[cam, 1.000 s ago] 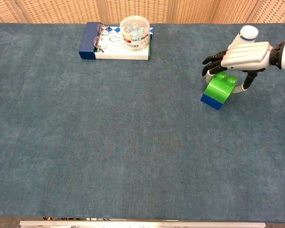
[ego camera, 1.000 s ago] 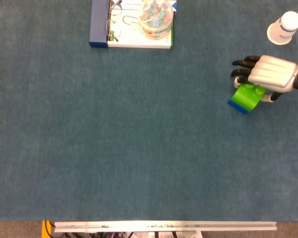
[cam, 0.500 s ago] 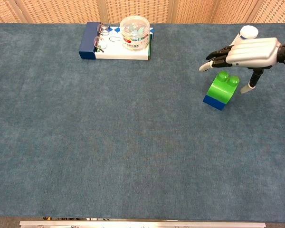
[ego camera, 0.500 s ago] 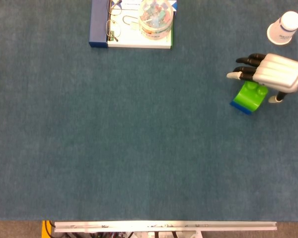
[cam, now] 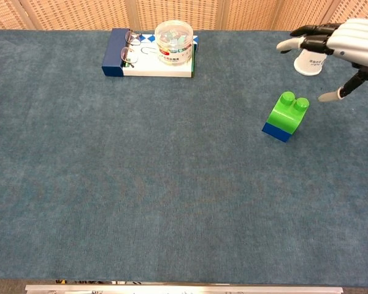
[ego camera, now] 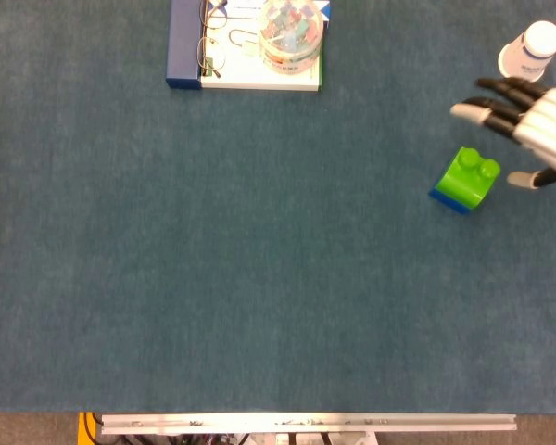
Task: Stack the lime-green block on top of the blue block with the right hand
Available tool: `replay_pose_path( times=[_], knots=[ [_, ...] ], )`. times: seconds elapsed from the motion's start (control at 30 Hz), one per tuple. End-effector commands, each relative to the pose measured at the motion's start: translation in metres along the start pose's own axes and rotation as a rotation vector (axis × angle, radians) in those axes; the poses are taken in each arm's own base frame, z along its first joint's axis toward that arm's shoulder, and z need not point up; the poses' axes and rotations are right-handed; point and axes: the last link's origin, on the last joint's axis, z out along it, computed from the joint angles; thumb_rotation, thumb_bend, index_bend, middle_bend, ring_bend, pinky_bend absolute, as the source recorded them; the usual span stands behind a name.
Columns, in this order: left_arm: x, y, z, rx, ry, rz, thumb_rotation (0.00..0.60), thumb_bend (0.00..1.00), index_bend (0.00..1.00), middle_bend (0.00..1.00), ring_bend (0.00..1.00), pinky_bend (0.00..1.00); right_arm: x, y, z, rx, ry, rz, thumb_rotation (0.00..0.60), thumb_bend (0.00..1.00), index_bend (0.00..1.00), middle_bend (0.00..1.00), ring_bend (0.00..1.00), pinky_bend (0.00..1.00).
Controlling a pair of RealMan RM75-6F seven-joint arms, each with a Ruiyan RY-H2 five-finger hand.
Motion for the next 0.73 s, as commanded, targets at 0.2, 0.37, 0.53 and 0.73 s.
replay_pose_path(
  times=[0.2, 0.37, 0.53, 0.73],
  knots=[
    [0.003, 0.011, -0.008, -0.103, -0.004, -0.006, 0.6, 0.2, 0.38, 0.36, 0.27, 0.42, 0.017, -0.011, -0.071, -0.342, 0.208, -0.071, 0.6, 0.17, 0.18, 0.21, 0.01, 0.16],
    [0.007, 0.012, -0.011, -0.161, -0.008, -0.006, 0.6, 0.2, 0.38, 0.36, 0.27, 0.42, 0.012, -0.024, -0.093, -0.499, 0.2, -0.072, 0.6, 0.17, 0.2, 0.21, 0.01, 0.16],
    [0.012, 0.011, -0.014, -0.203, 0.003, -0.012, 0.6, 0.2, 0.38, 0.35, 0.27, 0.42, 0.005, -0.036, -0.106, -0.607, 0.207, -0.063, 0.6, 0.17, 0.21, 0.21, 0.01, 0.16],
    [0.017, 0.007, -0.019, -0.206, 0.006, -0.009, 0.6, 0.2, 0.38, 0.35, 0.27, 0.42, -0.005, -0.046, -0.117, -0.652, 0.235, -0.006, 0.6, 0.17, 0.22, 0.21, 0.01, 0.16]
  ],
)
